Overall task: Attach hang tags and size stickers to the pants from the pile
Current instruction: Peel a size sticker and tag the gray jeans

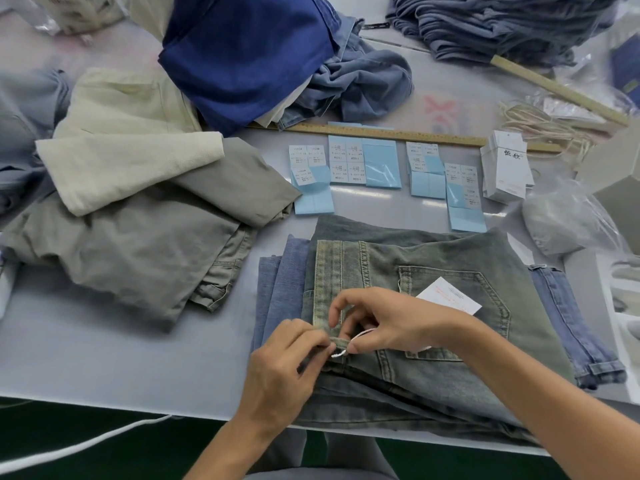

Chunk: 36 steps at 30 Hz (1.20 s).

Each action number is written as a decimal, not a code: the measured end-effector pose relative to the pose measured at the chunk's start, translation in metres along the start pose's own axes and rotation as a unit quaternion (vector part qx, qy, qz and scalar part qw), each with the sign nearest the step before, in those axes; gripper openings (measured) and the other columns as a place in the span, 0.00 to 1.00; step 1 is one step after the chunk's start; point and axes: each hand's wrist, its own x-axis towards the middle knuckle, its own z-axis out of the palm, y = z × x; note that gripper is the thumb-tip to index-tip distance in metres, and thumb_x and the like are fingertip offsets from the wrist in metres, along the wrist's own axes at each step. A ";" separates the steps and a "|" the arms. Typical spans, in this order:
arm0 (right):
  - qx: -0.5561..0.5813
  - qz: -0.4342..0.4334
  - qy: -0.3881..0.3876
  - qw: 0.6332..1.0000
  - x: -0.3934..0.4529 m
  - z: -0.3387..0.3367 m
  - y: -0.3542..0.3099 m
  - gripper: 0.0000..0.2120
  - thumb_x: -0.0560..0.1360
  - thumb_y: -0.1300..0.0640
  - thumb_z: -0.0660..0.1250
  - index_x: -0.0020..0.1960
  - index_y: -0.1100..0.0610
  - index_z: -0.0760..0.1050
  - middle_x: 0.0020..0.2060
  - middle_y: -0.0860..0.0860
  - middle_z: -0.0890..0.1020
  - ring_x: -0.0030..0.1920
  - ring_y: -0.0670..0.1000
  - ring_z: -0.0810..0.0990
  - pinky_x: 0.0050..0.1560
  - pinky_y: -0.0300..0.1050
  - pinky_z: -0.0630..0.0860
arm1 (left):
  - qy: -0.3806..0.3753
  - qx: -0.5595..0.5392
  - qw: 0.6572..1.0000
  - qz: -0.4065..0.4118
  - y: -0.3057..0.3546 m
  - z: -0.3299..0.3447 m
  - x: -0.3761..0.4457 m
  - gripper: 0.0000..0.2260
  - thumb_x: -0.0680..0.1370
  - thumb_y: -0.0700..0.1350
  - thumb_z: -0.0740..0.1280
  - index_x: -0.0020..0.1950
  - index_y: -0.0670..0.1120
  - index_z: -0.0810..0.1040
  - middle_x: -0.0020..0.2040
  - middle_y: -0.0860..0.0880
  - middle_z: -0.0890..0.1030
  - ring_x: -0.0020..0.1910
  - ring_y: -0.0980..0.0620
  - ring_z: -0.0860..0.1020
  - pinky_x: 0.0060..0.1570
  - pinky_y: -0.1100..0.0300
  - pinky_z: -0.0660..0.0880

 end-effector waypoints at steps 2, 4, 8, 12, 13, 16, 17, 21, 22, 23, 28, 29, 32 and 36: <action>0.003 -0.001 -0.001 1.000 0.000 0.001 0.001 0.15 0.75 0.64 0.73 0.58 0.52 0.75 0.44 0.51 0.85 0.40 0.41 0.80 0.45 0.34 0.74 | -0.012 0.017 0.999 0.034 -0.001 0.000 -0.005 0.06 0.82 0.48 0.70 0.54 0.46 0.81 0.49 0.53 0.77 0.44 0.51 0.77 0.40 0.55 0.77; 0.004 -0.002 0.001 1.000 0.001 0.002 0.002 0.15 0.75 0.64 0.73 0.58 0.52 0.75 0.45 0.52 0.85 0.42 0.43 0.81 0.47 0.37 0.76 | -0.024 0.042 0.997 0.053 -0.001 -0.001 -0.007 0.10 0.81 0.52 0.72 0.56 0.47 0.81 0.49 0.53 0.78 0.44 0.51 0.76 0.39 0.57 0.77; -0.005 -0.010 0.035 0.999 -0.002 0.005 0.000 0.13 0.74 0.65 0.73 0.55 0.54 0.76 0.45 0.55 0.85 0.41 0.42 0.80 0.44 0.34 0.74 | -0.025 0.097 0.990 0.101 0.003 0.006 -0.006 0.06 0.81 0.45 0.71 0.52 0.43 0.83 0.47 0.50 0.80 0.41 0.49 0.76 0.36 0.54 0.76; -0.069 -0.037 0.102 0.992 -0.011 0.013 -0.003 0.09 0.76 0.63 0.73 0.54 0.56 0.79 0.46 0.47 0.85 0.47 0.45 0.83 0.51 0.38 0.78 | -0.021 0.070 0.995 0.067 0.007 0.007 -0.004 0.05 0.82 0.44 0.69 0.51 0.43 0.80 0.46 0.51 0.78 0.42 0.51 0.76 0.38 0.56 0.76; -0.095 -0.043 0.119 0.987 -0.015 0.014 -0.002 0.08 0.77 0.61 0.72 0.55 0.54 0.80 0.48 0.45 0.86 0.50 0.43 0.83 0.55 0.40 0.78 | -0.022 0.062 0.996 0.060 0.008 0.006 -0.004 0.05 0.82 0.44 0.69 0.51 0.44 0.80 0.47 0.52 0.78 0.43 0.52 0.76 0.39 0.58 0.76; -0.154 -0.071 0.203 0.964 -0.031 0.010 0.000 0.11 0.80 0.55 0.70 0.61 0.46 0.82 0.56 0.38 0.84 0.59 0.37 0.81 0.62 0.35 0.74 | -0.027 0.055 0.997 0.056 0.007 0.005 -0.005 0.04 0.82 0.45 0.68 0.51 0.45 0.79 0.47 0.52 0.77 0.44 0.52 0.76 0.39 0.58 0.76; -0.144 -0.082 0.245 0.955 -0.036 0.008 0.002 0.11 0.80 0.56 0.70 0.60 0.46 0.83 0.56 0.38 0.85 0.58 0.38 0.82 0.60 0.35 0.75 | -0.027 0.052 0.997 0.053 0.007 0.005 -0.006 0.05 0.82 0.45 0.68 0.50 0.45 0.79 0.47 0.53 0.77 0.44 0.53 0.77 0.39 0.58 0.76; -0.166 -0.077 0.309 0.933 -0.060 -0.005 0.024 0.09 0.76 0.63 0.74 0.52 0.51 0.85 0.45 0.41 0.84 0.45 0.43 0.82 0.44 0.34 0.75 | -0.021 0.044 0.998 0.035 0.007 0.006 -0.006 0.06 0.83 0.46 0.68 0.50 0.46 0.81 0.47 0.54 0.77 0.44 0.54 0.77 0.40 0.58 0.77; -0.182 -0.057 0.299 0.935 -0.066 -0.007 0.029 0.08 0.76 0.61 0.74 0.52 0.50 0.85 0.45 0.41 0.83 0.45 0.43 0.81 0.43 0.33 0.74 | -0.020 0.041 0.998 0.031 0.007 0.006 -0.006 0.06 0.83 0.47 0.68 0.50 0.46 0.81 0.47 0.54 0.78 0.44 0.54 0.77 0.40 0.59 0.77; -0.192 -0.039 0.289 0.937 -0.071 -0.008 0.034 0.08 0.76 0.59 0.75 0.52 0.49 0.85 0.45 0.40 0.82 0.46 0.42 0.80 0.43 0.34 0.73 | -0.019 0.037 0.999 0.027 0.008 0.006 -0.006 0.06 0.83 0.47 0.68 0.50 0.46 0.81 0.47 0.54 0.77 0.45 0.54 0.77 0.40 0.59 0.77; -0.246 -0.043 0.270 0.930 -0.070 0.004 0.046 0.10 0.78 0.58 0.72 0.59 0.50 0.84 0.52 0.42 0.80 0.48 0.42 0.79 0.48 0.38 0.76 | -0.007 -0.003 1.000 -0.011 0.011 0.005 -0.003 0.06 0.81 0.47 0.69 0.49 0.46 0.82 0.46 0.56 0.77 0.44 0.55 0.77 0.41 0.59 0.77; -0.263 -0.054 0.278 0.922 -0.067 0.006 0.046 0.10 0.78 0.59 0.72 0.58 0.51 0.84 0.51 0.44 0.81 0.47 0.44 0.79 0.48 0.41 0.77 | -0.004 -0.015 1.000 -0.022 0.012 0.005 -0.001 0.05 0.81 0.47 0.69 0.48 0.46 0.81 0.46 0.57 0.77 0.44 0.55 0.77 0.40 0.59 0.77; -0.318 -0.072 0.297 0.898 -0.061 0.009 0.043 0.06 0.76 0.61 0.74 0.53 0.55 0.85 0.48 0.49 0.82 0.47 0.53 0.81 0.44 0.51 0.79 | -0.004 -0.035 0.999 -0.042 0.014 0.004 0.006 0.02 0.80 0.45 0.70 0.48 0.48 0.80 0.45 0.59 0.76 0.44 0.54 0.77 0.40 0.58 0.76; -0.325 -0.072 0.352 0.875 -0.055 0.012 0.039 0.04 0.77 0.61 0.72 0.51 0.57 0.84 0.47 0.50 0.81 0.46 0.55 0.80 0.43 0.49 0.78 | -0.008 -0.049 0.997 -0.060 0.015 0.003 0.014 0.02 0.80 0.47 0.70 0.48 0.50 0.80 0.44 0.59 0.77 0.43 0.55 0.76 0.41 0.61 0.74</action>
